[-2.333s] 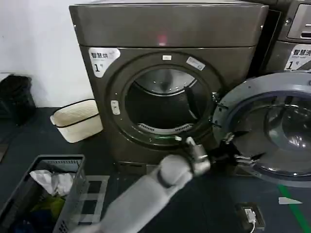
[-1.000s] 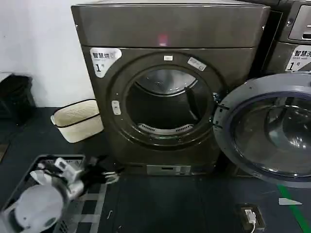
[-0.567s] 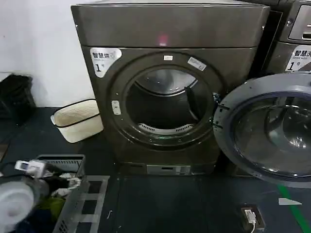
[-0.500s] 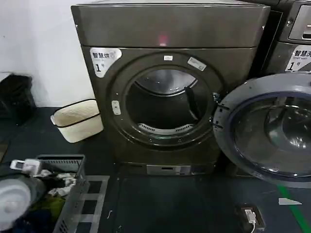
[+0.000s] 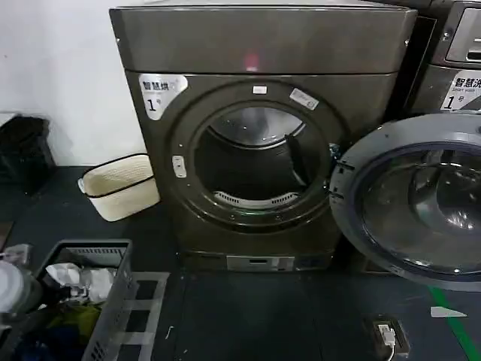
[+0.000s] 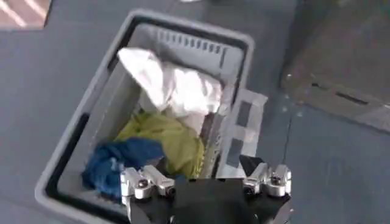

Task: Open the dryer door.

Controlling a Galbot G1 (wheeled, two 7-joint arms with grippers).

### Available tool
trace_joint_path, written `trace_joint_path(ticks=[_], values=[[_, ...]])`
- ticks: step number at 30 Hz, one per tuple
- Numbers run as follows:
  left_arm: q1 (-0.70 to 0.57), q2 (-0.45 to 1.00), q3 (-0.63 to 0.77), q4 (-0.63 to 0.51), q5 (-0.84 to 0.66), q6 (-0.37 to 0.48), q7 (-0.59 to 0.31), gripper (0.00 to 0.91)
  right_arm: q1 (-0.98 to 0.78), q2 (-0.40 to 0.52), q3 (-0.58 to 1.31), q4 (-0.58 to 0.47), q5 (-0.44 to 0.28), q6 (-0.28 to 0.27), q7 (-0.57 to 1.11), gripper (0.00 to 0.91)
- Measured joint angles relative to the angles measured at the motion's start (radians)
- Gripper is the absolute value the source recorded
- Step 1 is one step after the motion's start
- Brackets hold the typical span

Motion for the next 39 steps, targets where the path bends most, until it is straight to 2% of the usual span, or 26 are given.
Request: trace_joint_path(ticks=[4, 13, 39], values=[[-0.004, 0.001, -0.007, 0.067, -0.065, 0.0, -0.015, 0.907, 0.002, 0.0, 0.001, -0.003, 0.0, 0.0, 0.0, 0.907], [-0.016, -0.007, -0.012, 0.164, -0.089, 0.0, -0.021, 0.907, 0.008, 0.007, 0.0, -0.012, 0.001, 0.012, 0.001, 0.907], [-0.02, -0.007, -0.009, 0.206, -0.145, 0.0, -0.042, 0.907, 0.016, 0.009, 0.003, -0.03, -0.003, 0.032, 0.003, 0.907]])
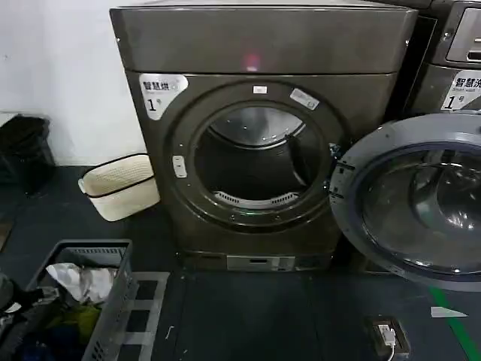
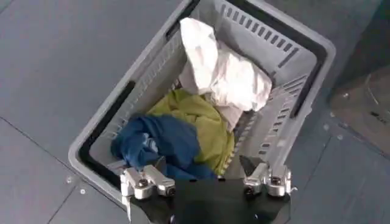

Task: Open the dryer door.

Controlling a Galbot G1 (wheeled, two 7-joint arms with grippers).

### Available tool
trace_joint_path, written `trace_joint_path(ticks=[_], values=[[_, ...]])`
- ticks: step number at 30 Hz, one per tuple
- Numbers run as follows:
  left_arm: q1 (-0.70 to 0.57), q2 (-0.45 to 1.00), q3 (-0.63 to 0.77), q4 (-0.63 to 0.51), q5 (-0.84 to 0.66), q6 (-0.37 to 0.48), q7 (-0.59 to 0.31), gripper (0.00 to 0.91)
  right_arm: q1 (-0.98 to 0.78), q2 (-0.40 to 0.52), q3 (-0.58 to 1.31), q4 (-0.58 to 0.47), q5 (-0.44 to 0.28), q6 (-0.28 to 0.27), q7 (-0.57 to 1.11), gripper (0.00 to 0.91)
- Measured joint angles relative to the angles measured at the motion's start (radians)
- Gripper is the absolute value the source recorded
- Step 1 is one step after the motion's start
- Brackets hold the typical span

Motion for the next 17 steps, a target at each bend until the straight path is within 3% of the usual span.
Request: trace_joint_path(ticks=[17], values=[[0.001, -0.003, 0.007, 0.006, -0.053, 0.0, -0.019, 0.907, 0.002, -0.002, -0.004, -0.006, -0.004, 0.005, -0.003, 0.907]])
